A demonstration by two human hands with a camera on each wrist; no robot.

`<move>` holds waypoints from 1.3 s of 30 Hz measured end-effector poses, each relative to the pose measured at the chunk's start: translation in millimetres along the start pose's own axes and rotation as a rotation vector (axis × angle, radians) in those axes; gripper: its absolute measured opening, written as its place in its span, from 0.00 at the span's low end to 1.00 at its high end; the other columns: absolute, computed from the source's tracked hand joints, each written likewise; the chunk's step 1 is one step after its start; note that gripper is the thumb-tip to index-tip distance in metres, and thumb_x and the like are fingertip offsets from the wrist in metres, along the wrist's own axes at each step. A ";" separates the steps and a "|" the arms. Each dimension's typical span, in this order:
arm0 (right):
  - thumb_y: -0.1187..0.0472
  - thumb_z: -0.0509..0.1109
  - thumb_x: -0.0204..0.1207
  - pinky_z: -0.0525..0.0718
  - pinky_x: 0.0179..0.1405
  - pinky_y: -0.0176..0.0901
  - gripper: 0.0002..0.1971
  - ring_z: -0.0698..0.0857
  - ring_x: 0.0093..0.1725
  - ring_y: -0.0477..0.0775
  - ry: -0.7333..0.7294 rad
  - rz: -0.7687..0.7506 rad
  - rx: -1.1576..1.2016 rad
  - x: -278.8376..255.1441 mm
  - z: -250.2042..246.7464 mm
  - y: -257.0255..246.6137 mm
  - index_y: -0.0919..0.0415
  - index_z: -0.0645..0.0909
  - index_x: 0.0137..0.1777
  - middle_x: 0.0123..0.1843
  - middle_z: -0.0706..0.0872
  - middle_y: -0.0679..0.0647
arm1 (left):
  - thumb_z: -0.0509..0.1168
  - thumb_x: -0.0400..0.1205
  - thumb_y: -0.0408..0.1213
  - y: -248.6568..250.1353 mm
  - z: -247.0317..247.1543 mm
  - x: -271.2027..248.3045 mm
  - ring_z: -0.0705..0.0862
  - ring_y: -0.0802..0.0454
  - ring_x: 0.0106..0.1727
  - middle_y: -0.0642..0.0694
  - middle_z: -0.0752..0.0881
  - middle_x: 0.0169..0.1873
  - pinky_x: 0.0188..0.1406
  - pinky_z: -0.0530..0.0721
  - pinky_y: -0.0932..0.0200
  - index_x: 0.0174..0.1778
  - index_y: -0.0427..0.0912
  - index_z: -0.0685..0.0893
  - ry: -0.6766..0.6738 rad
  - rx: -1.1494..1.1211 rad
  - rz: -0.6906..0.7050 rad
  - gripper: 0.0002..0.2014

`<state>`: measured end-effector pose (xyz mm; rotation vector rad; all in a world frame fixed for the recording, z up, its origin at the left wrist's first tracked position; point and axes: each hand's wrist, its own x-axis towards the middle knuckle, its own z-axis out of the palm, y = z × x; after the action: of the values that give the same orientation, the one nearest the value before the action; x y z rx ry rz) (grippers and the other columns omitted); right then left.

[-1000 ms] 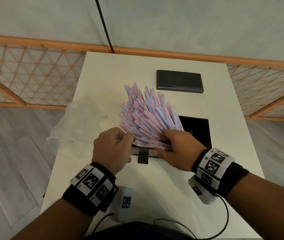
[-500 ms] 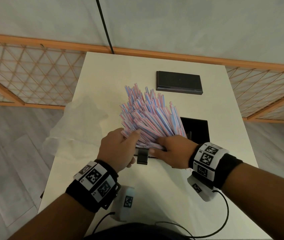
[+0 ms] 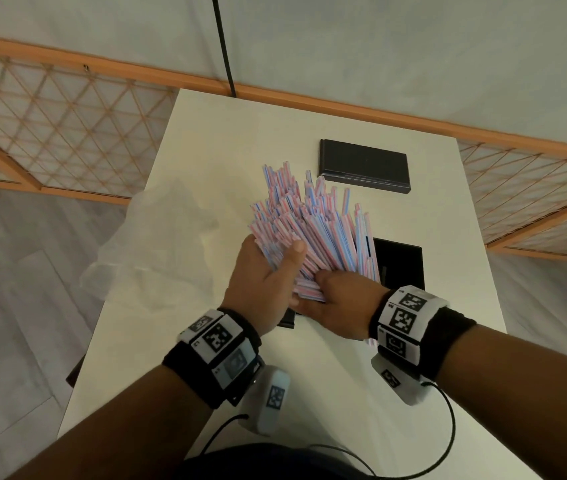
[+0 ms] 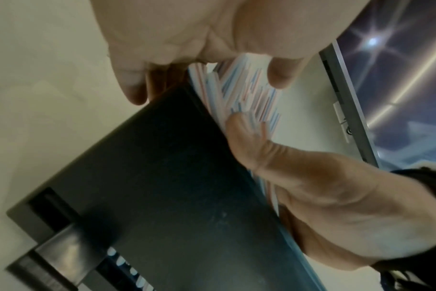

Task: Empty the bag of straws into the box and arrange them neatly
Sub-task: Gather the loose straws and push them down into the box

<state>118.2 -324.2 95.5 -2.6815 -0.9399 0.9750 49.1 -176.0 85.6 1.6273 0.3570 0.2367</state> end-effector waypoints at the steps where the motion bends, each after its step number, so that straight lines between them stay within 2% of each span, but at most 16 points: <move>1: 0.20 0.50 0.70 0.84 0.52 0.48 0.40 0.84 0.48 0.58 0.025 -0.001 -0.025 1.0 3.7 0.8 0.58 0.76 0.55 0.48 0.82 0.54 | 0.67 0.84 0.49 -7.8 1.2 1.1 0.88 0.70 0.59 0.70 0.90 0.54 0.62 0.86 0.66 0.59 0.64 0.81 -0.007 0.001 -0.015 0.09; 3: 0.19 0.49 0.67 0.86 0.52 0.51 0.44 0.86 0.50 0.60 0.084 0.018 -0.064 2.2 10.1 3.6 0.59 0.80 0.56 0.48 0.85 0.56 | 0.68 0.80 0.56 -23.4 3.5 2.0 0.89 0.52 0.63 0.54 0.89 0.59 0.63 0.90 0.42 0.64 0.58 0.79 -0.035 0.090 -0.062 0.18; 4: 0.18 0.48 0.66 0.87 0.50 0.52 0.45 0.86 0.49 0.60 0.100 0.030 -0.062 1.1 11.0 4.3 0.59 0.80 0.54 0.46 0.86 0.56 | 0.68 0.77 0.58 -29.4 3.6 1.5 0.89 0.49 0.64 0.49 0.87 0.61 0.63 0.89 0.38 0.69 0.53 0.78 -0.034 0.143 -0.069 0.25; 7: 0.14 0.43 0.58 0.86 0.46 0.48 0.47 0.85 0.43 0.56 0.089 0.013 -0.006 -2.0 9.2 7.8 0.56 0.78 0.49 0.39 0.82 0.49 | 0.67 0.72 0.64 -38.5 1.0 -0.7 0.85 0.64 0.64 0.50 0.82 0.62 0.65 0.87 0.56 0.76 0.44 0.75 -0.016 0.190 -0.023 0.40; 10: 0.22 0.55 0.71 0.83 0.43 0.44 0.32 0.83 0.37 0.50 0.019 0.013 0.118 -6.8 1.6 11.9 0.53 0.76 0.44 0.36 0.81 0.46 | 0.65 0.73 0.64 -40.8 1.2 -1.1 0.80 0.64 0.69 0.53 0.77 0.66 0.70 0.79 0.61 0.79 0.42 0.72 0.005 0.207 -0.018 0.42; 13: 0.28 0.52 0.79 0.86 0.51 0.52 0.28 0.83 0.40 0.53 -0.083 0.039 0.194 -7.8 -0.8 16.4 0.53 0.76 0.48 0.40 0.83 0.52 | 0.65 0.77 0.61 -39.7 7.4 -1.8 0.74 0.82 0.66 0.65 0.74 0.65 0.68 0.73 0.75 0.79 0.45 0.66 0.007 0.143 -0.026 0.38; 16: 0.37 0.52 0.86 0.80 0.44 0.48 0.22 0.79 0.36 0.50 -0.022 -0.025 0.249 -6.4 -1.5 12.9 0.55 0.74 0.45 0.36 0.79 0.51 | 0.63 0.76 0.66 -41.1 11.5 -2.0 0.77 0.73 0.70 0.67 0.76 0.67 0.74 0.79 0.58 0.74 0.53 0.63 0.021 0.061 -0.098 0.35; 18: 0.42 0.53 0.87 0.76 0.40 0.44 0.21 0.78 0.34 0.49 0.056 -0.070 0.226 -6.2 -1.0 6.9 0.58 0.75 0.45 0.35 0.79 0.51 | 0.64 0.77 0.65 -43.7 11.5 -0.8 0.81 0.62 0.72 0.58 0.80 0.69 0.74 0.81 0.53 0.73 0.57 0.64 0.010 0.082 -0.107 0.32; 20: 0.44 0.56 0.87 0.77 0.38 0.45 0.21 0.79 0.35 0.53 0.109 -0.092 0.194 -8.1 0.7 3.2 0.61 0.78 0.46 0.35 0.81 0.53 | 0.67 0.80 0.59 -43.1 9.3 -1.4 0.80 0.57 0.71 0.50 0.77 0.71 0.69 0.78 0.71 0.74 0.56 0.65 -0.010 0.163 -0.086 0.30; 22: 0.45 0.61 0.86 0.79 0.39 0.46 0.18 0.81 0.36 0.53 0.147 -0.098 0.165 -14.3 0.7 3.0 0.60 0.81 0.48 0.37 0.83 0.53 | 0.72 0.84 0.49 -41.0 7.0 -2.4 0.79 0.58 0.66 0.49 0.76 0.69 0.53 0.72 0.87 0.76 0.47 0.67 -0.010 0.226 -0.093 0.29; 25: 0.44 0.70 0.79 0.81 0.38 0.38 0.12 0.82 0.33 0.44 0.288 -0.076 0.175 -31.0 -5.8 11.1 0.53 0.84 0.47 0.35 0.86 0.47 | 0.72 0.85 0.46 -40.2 4.8 -5.0 0.80 0.57 0.64 0.52 0.77 0.67 0.45 0.73 0.87 0.78 0.38 0.65 -0.007 0.236 -0.135 0.32; 27: 0.42 0.73 0.75 0.75 0.33 0.32 0.16 0.81 0.33 0.44 0.421 0.062 0.132 -40.6 -13.5 22.8 0.55 0.83 0.39 0.32 0.85 0.47 | 0.72 0.85 0.46 -39.9 3.8 -6.3 0.79 0.57 0.63 0.51 0.77 0.68 0.44 0.72 0.88 0.78 0.37 0.64 -0.018 0.232 -0.149 0.32; 30: 0.39 0.74 0.72 0.70 0.29 0.39 0.21 0.80 0.36 0.50 0.363 0.402 0.061 -41.7 -27.0 43.1 0.59 0.79 0.41 0.35 0.83 0.50 | 0.71 0.85 0.49 -40.0 4.2 -6.5 0.79 0.57 0.64 0.50 0.78 0.67 0.49 0.74 0.80 0.77 0.37 0.64 -0.037 0.213 -0.159 0.33; 32: 0.38 0.76 0.69 0.69 0.25 0.39 0.24 0.78 0.35 0.49 0.249 0.514 0.052 -34.8 -28.1 49.7 0.59 0.76 0.45 0.37 0.81 0.51 | 0.70 0.81 0.57 -41.5 5.3 -5.8 0.80 0.56 0.67 0.49 0.78 0.69 0.55 0.75 0.74 0.76 0.38 0.64 -0.042 0.181 -0.144 0.37; 37: 0.41 0.77 0.71 0.77 0.33 0.40 0.22 0.84 0.41 0.56 0.105 0.540 0.046 -5.1 -16.9 50.1 0.60 0.78 0.47 0.42 0.84 0.55 | 0.64 0.70 0.70 -46.6 3.8 -5.7 0.82 0.52 0.69 0.48 0.80 0.69 0.69 0.83 0.49 0.74 0.42 0.65 -0.048 0.134 -0.154 0.45; 39: 0.42 0.77 0.72 0.79 0.37 0.42 0.21 0.83 0.42 0.57 0.114 0.547 0.045 1.4 -15.8 50.2 0.59 0.79 0.50 0.43 0.83 0.54 | 0.63 0.69 0.72 -46.2 3.4 -6.0 0.81 0.52 0.71 0.48 0.80 0.70 0.72 0.82 0.48 0.74 0.43 0.65 -0.052 0.118 -0.151 0.45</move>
<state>154.4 -362.0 90.8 -2.9752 -0.1507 0.8915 40.7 -178.5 39.7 1.7099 0.4586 0.0596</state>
